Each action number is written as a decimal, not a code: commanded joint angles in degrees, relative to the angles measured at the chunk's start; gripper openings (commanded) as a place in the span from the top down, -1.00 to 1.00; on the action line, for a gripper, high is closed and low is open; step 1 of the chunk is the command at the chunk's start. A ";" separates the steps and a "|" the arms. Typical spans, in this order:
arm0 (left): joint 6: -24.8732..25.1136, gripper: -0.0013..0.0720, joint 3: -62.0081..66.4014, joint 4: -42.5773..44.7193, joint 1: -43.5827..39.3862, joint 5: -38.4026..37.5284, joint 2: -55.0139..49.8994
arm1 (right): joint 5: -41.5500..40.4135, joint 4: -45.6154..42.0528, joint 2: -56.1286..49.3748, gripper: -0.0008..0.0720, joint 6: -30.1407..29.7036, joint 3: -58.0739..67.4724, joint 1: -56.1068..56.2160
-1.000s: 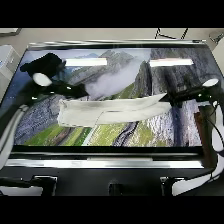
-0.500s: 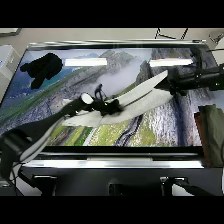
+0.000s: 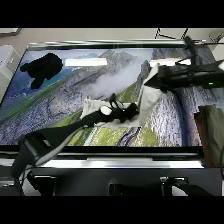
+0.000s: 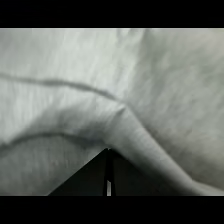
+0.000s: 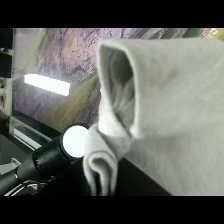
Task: Fold the clothes and pants, and hang the long-sleeved shirts on hangers.
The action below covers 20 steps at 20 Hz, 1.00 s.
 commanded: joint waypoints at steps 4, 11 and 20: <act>-9.14 0.92 -2.32 46.53 25.75 -21.92 16.85 | -15.02 11.10 -14.47 0.84 -3.04 0.04 13.97; -5.53 0.91 -2.38 58.71 50.03 -31.21 45.68 | -31.58 35.91 -37.13 0.53 -9.73 0.04 30.27; -2.58 0.90 -4.48 59.36 50.80 -31.61 52.85 | -14.80 11.72 -29.16 -0.79 -2.86 0.04 11.06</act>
